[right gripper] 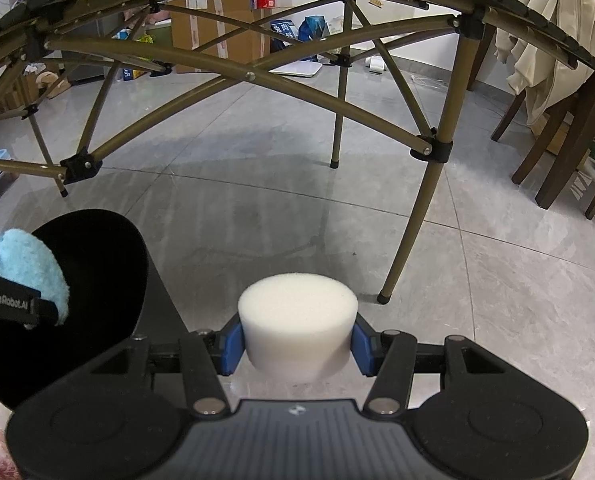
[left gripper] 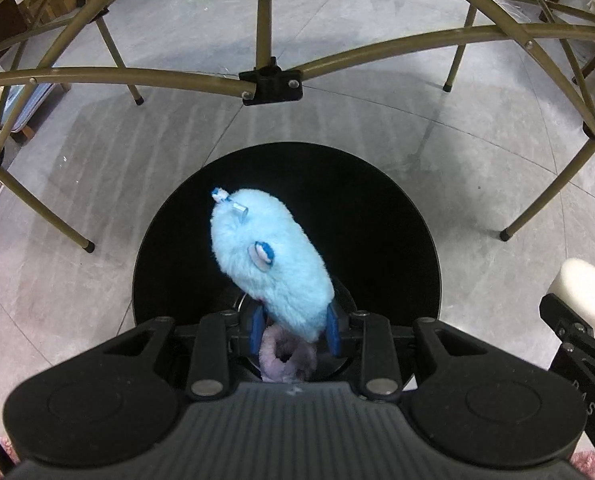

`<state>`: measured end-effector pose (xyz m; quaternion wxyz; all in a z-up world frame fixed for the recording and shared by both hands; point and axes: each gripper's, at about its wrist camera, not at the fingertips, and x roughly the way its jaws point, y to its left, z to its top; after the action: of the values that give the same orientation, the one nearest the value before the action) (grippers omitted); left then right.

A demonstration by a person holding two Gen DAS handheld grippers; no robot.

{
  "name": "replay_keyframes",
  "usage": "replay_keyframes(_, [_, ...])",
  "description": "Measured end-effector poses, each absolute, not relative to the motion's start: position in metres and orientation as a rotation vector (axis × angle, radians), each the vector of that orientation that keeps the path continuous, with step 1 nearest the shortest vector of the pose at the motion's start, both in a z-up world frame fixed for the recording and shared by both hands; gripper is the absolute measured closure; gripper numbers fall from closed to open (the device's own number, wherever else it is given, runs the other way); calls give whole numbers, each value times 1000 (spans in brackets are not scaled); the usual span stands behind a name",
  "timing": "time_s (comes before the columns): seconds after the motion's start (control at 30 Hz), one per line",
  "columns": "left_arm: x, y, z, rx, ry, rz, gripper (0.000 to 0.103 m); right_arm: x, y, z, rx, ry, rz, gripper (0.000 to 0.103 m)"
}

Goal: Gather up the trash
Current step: 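Lower the left tool into the bin and open it to drop the blue plush, then move the right tool over the bin and open it to drop the foam cylinder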

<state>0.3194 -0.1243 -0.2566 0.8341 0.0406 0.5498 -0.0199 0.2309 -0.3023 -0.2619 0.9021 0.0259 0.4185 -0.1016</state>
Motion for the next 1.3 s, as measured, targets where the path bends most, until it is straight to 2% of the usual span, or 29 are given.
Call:
replay_keyframes(0.07, [319, -123, -256, 77, 1171, -53, 64, 231, -303, -262, 57, 868, -212, 50])
replay_keyframes(0.13, [317, -123, -253, 93, 1155, -45, 32, 231, -303, -262, 61, 870, -213, 50])
replay_keyframes(0.17, [316, -122, -250, 98, 1143, -36, 22, 231, -303, -262, 63, 871, -213, 50])
replay_keyframes(0.2, [316, -122, -249, 100, 1133, -28, 6, 231, -304, -263, 63, 872, -214, 50])
replay_keyframes(0.23, [316, -120, -246, 98, 1117, -20, 2, 231, -304, -263, 65, 872, -215, 50])
replay_keyframes(1.3, [303, -72, -210, 103, 1010, -6, 0, 230, -283, -250, 85, 931, -162, 50])
